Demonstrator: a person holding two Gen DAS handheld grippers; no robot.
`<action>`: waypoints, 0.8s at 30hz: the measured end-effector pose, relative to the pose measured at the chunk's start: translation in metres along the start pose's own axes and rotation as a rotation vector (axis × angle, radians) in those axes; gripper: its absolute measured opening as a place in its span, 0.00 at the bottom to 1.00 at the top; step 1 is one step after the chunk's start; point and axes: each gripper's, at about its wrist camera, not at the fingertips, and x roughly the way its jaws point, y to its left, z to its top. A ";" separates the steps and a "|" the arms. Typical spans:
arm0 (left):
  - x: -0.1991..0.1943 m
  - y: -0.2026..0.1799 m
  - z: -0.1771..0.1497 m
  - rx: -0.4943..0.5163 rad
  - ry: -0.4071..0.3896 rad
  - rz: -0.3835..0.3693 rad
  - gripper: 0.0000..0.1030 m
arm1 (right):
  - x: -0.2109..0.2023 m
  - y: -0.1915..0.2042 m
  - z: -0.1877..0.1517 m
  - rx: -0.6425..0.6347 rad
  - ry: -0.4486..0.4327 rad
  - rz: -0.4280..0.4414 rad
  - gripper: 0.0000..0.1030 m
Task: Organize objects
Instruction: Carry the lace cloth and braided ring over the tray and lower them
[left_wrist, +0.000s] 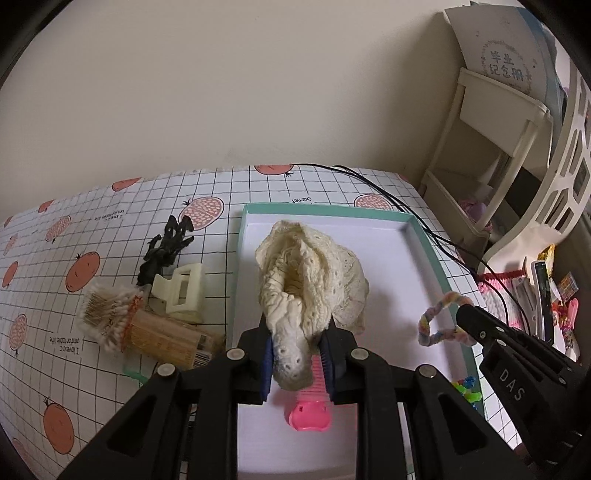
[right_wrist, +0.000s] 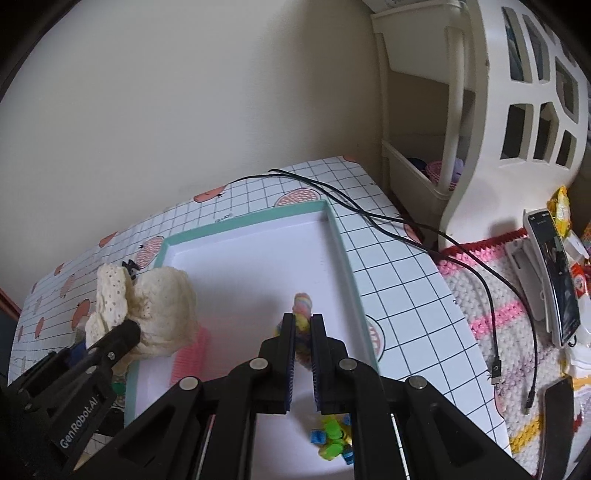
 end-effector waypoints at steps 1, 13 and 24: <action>0.000 0.000 0.000 -0.006 0.001 -0.003 0.22 | 0.000 -0.001 0.000 0.002 0.002 -0.003 0.08; 0.003 -0.029 -0.009 0.055 0.031 -0.068 0.25 | 0.004 -0.003 -0.001 0.006 0.018 -0.017 0.10; 0.006 -0.027 -0.008 0.050 0.047 -0.073 0.51 | 0.005 -0.001 -0.002 -0.004 0.024 -0.015 0.10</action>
